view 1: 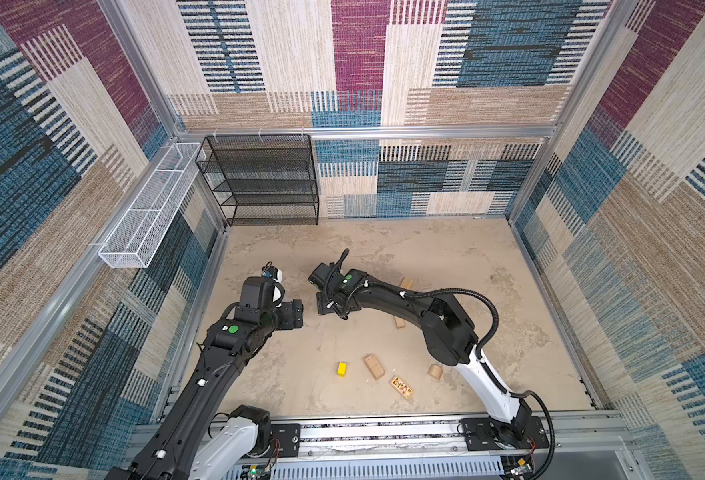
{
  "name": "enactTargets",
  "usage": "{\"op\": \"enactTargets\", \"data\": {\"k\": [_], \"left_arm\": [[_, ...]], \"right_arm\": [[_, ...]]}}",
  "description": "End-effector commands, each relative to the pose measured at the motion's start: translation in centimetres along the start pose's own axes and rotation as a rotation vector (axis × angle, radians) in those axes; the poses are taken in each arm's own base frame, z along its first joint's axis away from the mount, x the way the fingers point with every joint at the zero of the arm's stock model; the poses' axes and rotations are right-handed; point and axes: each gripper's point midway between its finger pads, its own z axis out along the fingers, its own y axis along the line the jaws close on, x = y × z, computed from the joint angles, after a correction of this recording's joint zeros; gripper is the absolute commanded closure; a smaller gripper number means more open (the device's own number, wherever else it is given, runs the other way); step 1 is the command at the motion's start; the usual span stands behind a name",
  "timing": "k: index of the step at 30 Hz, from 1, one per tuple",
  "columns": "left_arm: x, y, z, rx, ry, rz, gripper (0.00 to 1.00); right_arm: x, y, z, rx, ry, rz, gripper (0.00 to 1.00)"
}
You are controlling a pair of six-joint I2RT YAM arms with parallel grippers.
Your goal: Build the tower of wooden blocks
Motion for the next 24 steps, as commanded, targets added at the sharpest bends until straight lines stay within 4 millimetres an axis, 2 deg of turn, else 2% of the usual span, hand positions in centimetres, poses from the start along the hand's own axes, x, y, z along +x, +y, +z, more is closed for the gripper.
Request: {"op": "enactTargets", "data": {"k": [1,3,6,11,13,16,19,24], "left_arm": [[-0.1,0.0,-0.1,0.002,-0.004,-0.013,0.13],[-0.1,0.0,-0.1,0.000,-0.005,-0.013,0.13],[-0.2,0.0,-0.1,-0.003,-0.005,-0.013,0.13],[-0.2,0.2,-0.1,-0.009,-0.005,-0.013,0.13],[-0.1,0.2,-0.1,-0.012,-0.005,-0.013,0.13],[-0.1,0.2,-0.1,-0.013,-0.005,-0.013,0.13],[-0.1,0.2,-0.1,-0.013,-0.003,-0.013,0.13],[-0.1,0.3,-0.1,-0.013,-0.005,-0.013,0.13]], "right_arm": [[-0.1,0.5,-0.9,-0.003,-0.024,0.002,0.20],[0.3,0.9,-0.9,-0.011,-0.023,-0.001,0.24],[0.5,1.6,-0.6,-0.031,-0.031,0.000,0.35],[0.4,2.3,0.1,-0.072,-0.046,0.023,0.56],[0.4,2.5,0.4,-0.079,-0.051,0.032,0.67],[0.5,2.6,1.1,-0.083,-0.050,0.039,0.71],[0.6,2.3,1.8,-0.070,-0.045,0.040,0.81],[0.8,1.5,2.5,-0.055,-0.031,0.049,0.82]]}}
